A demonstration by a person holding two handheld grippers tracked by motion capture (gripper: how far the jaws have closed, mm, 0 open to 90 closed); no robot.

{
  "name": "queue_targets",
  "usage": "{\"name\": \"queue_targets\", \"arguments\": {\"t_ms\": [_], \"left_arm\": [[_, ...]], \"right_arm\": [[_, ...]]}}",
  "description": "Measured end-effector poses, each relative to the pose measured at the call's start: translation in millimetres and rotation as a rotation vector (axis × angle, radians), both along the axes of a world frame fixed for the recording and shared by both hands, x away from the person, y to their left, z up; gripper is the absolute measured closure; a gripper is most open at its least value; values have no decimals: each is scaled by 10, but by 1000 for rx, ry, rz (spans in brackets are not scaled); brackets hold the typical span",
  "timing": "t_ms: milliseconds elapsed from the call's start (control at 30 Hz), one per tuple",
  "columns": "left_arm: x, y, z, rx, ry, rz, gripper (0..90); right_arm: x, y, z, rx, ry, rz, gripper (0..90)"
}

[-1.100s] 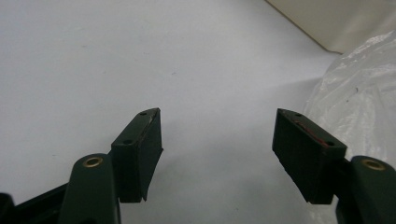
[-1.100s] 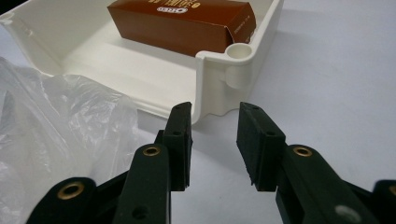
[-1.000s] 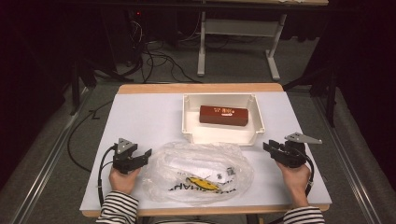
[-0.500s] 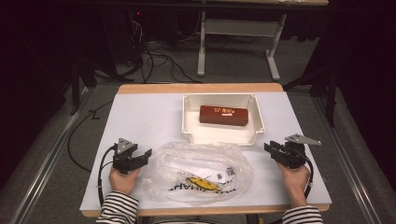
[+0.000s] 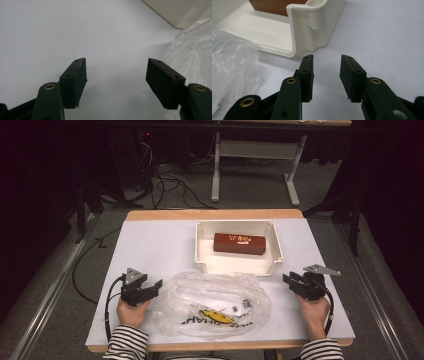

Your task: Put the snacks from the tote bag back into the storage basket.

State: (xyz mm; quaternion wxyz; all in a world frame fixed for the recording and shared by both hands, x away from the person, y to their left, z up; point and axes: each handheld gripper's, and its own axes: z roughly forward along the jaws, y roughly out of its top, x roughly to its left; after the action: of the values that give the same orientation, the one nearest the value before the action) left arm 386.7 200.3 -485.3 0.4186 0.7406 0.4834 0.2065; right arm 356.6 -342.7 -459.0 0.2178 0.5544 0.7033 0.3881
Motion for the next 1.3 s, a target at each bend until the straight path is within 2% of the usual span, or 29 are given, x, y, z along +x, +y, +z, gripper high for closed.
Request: {"name": "queue_targets", "arguments": {"t_ms": [433, 567, 900, 1067, 1200, 1300], "left_arm": [[0, 0, -1, -1, -2, 1, 333], [-1, 1, 0, -1, 0, 0, 333], [-1, 0, 0, -1, -1, 1, 334], [-2, -3, -1, 2, -3, -1, 334], [-7, -6, 0, 5, -7, -1, 334], [-7, -5, 0, 2, -8, -1, 334]], "right_arm": [[37, 6, -81, -24, 7, -22, 624], [39, 9, -96, -36, -5, -28, 611], [51, 6, -183, -54, 18, -44, 582], [45, 16, -189, -64, 8, -44, 559], [36, 4, -200, -59, 1, -74, 532], [41, 16, -204, -79, 12, -90, 507]]}}
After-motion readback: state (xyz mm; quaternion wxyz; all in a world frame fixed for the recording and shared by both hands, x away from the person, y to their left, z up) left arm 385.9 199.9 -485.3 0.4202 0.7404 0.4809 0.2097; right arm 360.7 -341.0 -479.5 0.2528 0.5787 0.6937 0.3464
